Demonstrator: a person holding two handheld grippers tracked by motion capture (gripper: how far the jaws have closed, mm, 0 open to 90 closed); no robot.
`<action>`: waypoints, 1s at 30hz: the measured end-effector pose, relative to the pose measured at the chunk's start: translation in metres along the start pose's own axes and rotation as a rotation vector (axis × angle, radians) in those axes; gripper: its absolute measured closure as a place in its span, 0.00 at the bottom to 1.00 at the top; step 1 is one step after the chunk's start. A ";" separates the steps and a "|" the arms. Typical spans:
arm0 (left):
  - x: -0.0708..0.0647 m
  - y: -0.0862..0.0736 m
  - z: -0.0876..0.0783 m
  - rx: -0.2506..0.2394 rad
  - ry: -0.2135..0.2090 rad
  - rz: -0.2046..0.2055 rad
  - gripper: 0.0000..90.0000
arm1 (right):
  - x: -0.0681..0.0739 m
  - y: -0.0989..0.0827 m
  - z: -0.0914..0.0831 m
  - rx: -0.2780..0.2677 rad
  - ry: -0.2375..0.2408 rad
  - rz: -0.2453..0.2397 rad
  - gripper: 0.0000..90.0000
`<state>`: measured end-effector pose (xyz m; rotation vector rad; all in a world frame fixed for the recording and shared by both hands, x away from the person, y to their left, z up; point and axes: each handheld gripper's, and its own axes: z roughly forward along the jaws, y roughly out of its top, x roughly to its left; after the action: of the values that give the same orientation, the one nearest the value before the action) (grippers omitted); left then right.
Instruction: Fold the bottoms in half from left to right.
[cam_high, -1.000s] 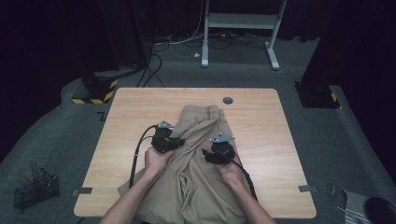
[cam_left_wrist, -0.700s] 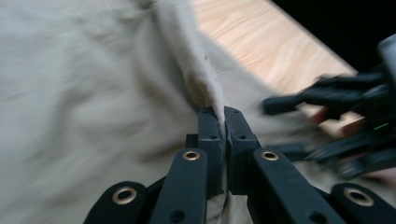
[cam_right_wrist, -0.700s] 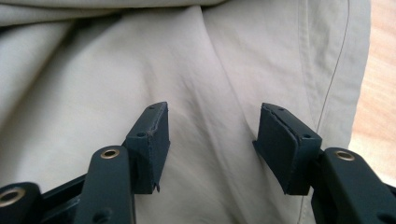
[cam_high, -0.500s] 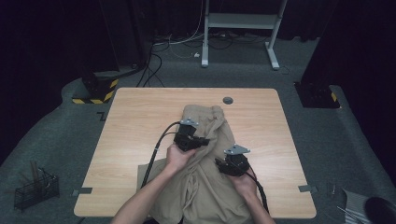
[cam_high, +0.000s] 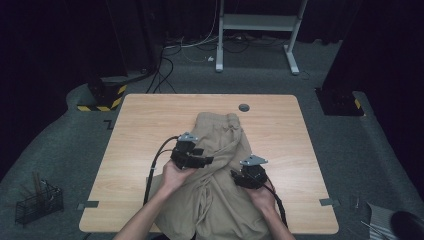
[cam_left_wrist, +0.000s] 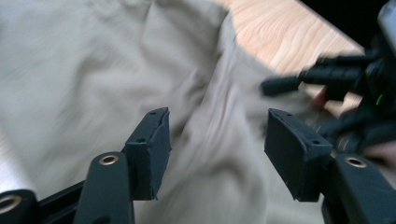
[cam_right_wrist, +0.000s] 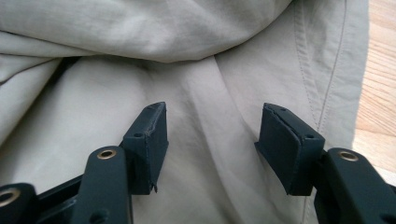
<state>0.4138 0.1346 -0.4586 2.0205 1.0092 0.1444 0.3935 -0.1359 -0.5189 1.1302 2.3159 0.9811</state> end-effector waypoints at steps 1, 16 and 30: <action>0.000 -0.009 -0.005 0.000 0.037 0.001 0.43 | 0.000 0.000 -0.002 -0.010 0.002 0.003 0.48; 0.011 -0.062 0.017 0.017 0.122 -0.048 0.67 | 0.010 -0.006 0.000 -0.004 0.032 -0.017 0.45; 0.047 -0.031 0.032 0.041 0.237 -0.049 0.86 | 0.002 0.027 0.036 -0.005 0.006 0.002 0.45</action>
<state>0.4405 0.1566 -0.5137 2.0479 1.2165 0.3458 0.4287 -0.1075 -0.5239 1.1287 2.3165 0.9920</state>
